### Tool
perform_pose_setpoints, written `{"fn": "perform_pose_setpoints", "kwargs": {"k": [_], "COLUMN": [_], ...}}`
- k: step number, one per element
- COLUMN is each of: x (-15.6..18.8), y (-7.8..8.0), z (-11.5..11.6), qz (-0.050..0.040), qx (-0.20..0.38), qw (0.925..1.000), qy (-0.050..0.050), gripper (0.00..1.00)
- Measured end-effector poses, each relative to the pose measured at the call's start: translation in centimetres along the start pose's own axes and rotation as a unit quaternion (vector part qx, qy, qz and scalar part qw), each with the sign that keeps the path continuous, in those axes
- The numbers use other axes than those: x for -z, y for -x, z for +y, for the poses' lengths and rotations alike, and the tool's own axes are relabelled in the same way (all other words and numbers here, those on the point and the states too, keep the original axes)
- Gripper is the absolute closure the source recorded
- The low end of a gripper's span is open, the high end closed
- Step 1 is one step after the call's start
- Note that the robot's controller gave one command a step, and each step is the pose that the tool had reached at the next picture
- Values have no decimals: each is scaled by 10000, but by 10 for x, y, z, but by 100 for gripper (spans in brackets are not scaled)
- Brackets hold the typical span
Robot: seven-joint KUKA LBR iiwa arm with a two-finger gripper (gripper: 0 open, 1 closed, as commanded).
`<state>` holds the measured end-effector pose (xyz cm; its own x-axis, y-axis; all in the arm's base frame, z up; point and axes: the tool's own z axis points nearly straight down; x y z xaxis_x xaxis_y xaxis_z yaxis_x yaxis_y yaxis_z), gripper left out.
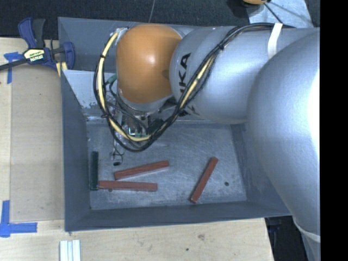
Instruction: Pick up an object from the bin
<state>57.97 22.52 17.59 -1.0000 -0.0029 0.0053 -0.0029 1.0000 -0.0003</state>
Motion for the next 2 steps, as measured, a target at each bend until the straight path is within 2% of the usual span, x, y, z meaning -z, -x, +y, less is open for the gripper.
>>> {"fn": "perform_pose_setpoints", "kwargs": {"k": [1,2], "x": [4,-32], "y": [2,-1], "z": [-1,-40], "qz": [-39,-66], "qx": [-12,308], "qw": [10000,9995], "qy": [8,19], "gripper": [0,0]}}
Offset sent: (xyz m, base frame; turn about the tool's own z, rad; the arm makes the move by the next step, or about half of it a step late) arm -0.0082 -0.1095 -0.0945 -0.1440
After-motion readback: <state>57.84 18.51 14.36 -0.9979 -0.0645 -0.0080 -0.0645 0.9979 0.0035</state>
